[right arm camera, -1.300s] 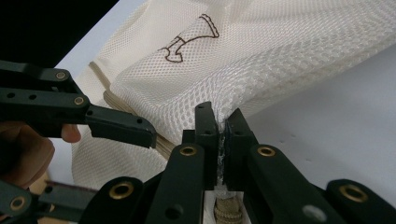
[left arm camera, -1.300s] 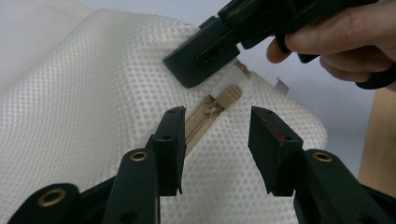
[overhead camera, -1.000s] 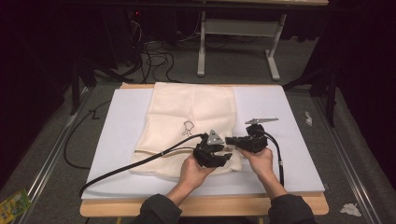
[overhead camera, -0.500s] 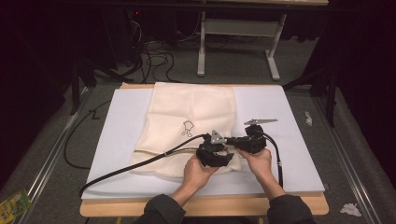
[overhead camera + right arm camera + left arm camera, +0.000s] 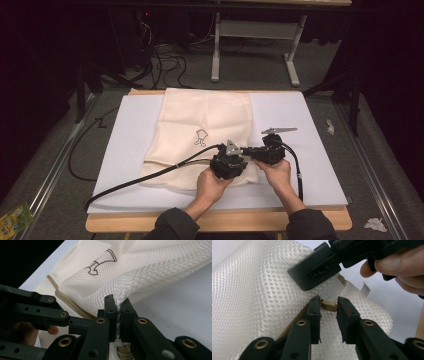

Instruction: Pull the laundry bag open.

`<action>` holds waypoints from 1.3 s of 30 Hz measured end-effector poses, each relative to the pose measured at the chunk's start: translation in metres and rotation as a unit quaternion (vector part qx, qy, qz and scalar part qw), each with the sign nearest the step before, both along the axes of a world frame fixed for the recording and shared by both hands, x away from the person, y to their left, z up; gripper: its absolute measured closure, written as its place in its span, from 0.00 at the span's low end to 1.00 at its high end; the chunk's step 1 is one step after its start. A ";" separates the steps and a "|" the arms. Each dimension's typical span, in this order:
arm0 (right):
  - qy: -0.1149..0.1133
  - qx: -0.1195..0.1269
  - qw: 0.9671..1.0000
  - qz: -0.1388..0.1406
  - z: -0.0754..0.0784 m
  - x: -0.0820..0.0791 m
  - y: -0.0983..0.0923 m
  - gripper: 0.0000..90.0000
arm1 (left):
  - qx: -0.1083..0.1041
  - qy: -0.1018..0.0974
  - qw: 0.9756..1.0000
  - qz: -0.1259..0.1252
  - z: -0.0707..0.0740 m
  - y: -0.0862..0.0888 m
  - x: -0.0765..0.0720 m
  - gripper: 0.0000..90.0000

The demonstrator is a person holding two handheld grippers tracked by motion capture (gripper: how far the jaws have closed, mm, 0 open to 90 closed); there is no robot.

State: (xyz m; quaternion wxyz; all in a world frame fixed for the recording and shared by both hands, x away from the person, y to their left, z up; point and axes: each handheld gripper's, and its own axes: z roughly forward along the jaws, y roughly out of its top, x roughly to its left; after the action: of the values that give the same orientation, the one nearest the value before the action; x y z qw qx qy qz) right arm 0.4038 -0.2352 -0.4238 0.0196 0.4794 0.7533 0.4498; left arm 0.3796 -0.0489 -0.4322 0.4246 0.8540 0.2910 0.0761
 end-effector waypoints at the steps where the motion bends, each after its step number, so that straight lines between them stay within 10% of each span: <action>1: -0.001 0.000 1.000 0.000 0.000 0.000 0.000 0.98 | 0.001 0.000 1.000 0.000 0.000 0.000 0.000 0.84; 39: -0.015 -0.031 0.999 0.017 0.005 -0.006 -0.004 0.97 | -0.013 0.010 1.000 0.001 0.006 0.005 0.007 0.97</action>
State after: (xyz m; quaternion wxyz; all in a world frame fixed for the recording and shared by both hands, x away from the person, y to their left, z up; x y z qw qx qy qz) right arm 0.3979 -0.2390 -0.4191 0.0386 0.4590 0.7746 0.4335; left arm 0.3870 -0.0444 -0.4264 0.4329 0.8487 0.2970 0.0640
